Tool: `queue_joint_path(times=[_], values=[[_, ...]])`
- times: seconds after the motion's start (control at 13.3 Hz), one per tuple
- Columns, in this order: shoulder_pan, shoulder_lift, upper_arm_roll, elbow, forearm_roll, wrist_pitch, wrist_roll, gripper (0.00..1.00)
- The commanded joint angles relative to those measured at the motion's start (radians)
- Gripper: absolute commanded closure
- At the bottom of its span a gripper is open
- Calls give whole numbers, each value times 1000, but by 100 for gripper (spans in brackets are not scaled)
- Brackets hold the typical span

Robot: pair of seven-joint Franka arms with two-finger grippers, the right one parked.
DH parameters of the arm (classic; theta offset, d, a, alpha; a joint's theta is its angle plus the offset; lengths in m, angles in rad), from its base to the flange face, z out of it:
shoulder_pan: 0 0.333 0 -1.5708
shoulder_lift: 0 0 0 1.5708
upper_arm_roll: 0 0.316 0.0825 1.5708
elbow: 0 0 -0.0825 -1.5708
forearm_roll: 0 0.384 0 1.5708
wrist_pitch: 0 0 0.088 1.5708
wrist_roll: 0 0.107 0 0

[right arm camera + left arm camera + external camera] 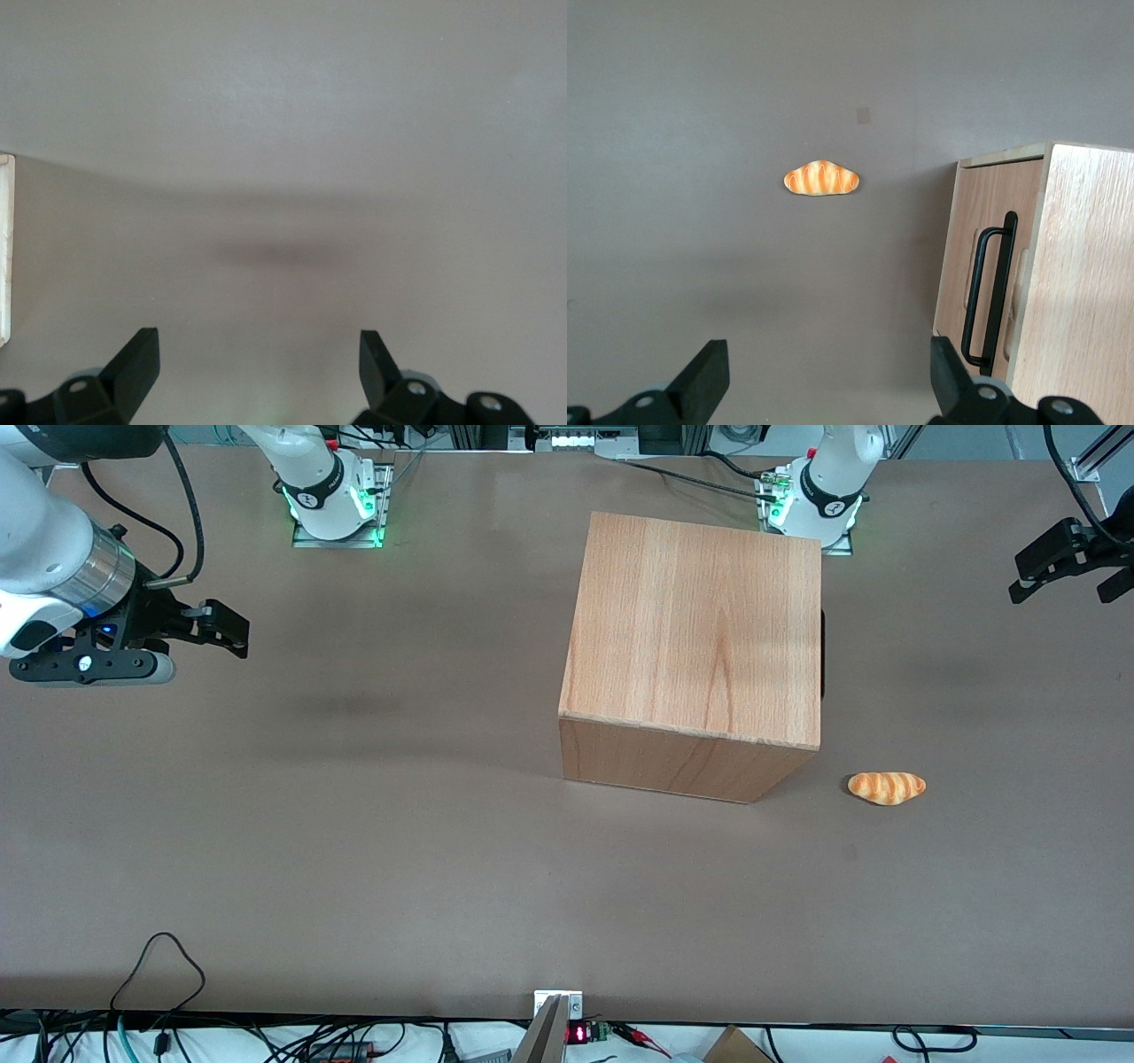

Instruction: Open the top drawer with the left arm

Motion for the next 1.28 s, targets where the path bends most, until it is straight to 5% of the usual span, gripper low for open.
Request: queue_joint_path(times=[0.0, 0.75, 0.98, 1.21], values=[[2, -1, 2, 24, -12, -23, 22, 0], [-5, 25, 1, 23, -18, -23, 60, 0], [5, 30, 2, -15, -102, -25, 72, 0], [-4, 31, 1, -84, -105, -2, 77, 0]])
